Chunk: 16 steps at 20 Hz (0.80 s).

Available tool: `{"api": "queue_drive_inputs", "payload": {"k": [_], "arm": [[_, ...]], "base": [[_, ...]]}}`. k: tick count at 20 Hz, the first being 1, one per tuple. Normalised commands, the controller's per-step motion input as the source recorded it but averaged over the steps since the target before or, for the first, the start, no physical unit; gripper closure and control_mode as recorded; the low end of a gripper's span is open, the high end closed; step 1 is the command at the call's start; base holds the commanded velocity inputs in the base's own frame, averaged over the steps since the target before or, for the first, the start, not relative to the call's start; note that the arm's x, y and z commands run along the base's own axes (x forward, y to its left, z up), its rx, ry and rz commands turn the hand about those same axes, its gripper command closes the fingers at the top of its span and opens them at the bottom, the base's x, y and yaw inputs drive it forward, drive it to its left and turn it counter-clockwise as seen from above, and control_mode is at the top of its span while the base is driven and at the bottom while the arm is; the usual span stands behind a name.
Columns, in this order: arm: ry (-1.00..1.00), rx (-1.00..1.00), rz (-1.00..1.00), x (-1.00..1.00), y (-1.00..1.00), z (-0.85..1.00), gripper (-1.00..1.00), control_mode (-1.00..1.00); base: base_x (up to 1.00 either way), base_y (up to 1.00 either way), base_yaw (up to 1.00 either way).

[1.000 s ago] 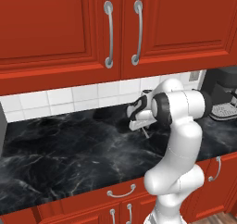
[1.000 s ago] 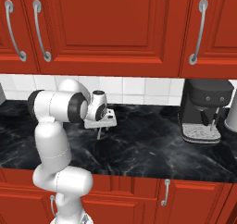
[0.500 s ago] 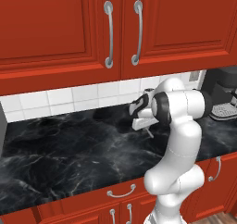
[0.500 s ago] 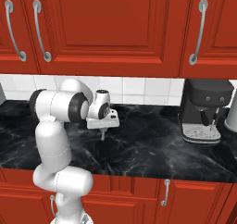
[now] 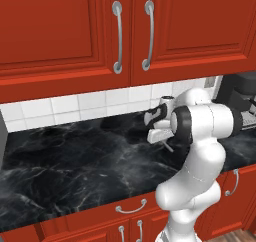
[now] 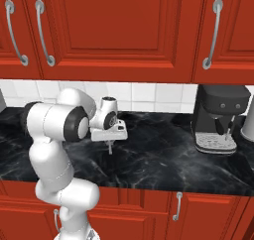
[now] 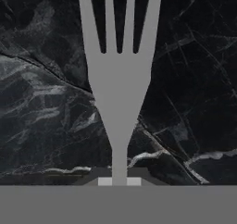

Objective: Organize the utensils by type. Pick up the wooden spoons from the counter and place them in the open cabinet. Then pick up the metallic utensils from the counter and place them in the open drawer.

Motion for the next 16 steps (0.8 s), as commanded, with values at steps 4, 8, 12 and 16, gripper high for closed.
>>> {"api": "queue_drive_inputs", "payload": {"k": [4, 8, 12, 16], "arm": [[0.00, 0.00, 0.00, -0.82, 0.00, 0.34, 1.00, -1.00], [0.00, 0.00, 0.00, -0.54, 0.00, 0.49, 1.00, -1.00], [0.00, -0.01, 0.00, -0.36, -0.01, 0.63, 1.00, -1.00], [0.00, -0.01, 0.00, -0.25, -0.01, 0.67, 1.00, -1.00]], "base": [[0.00, 0.00, 0.00], [0.00, 0.00, 0.00], [0.00, 0.00, 0.00], [0.00, 0.00, 0.00]]}}
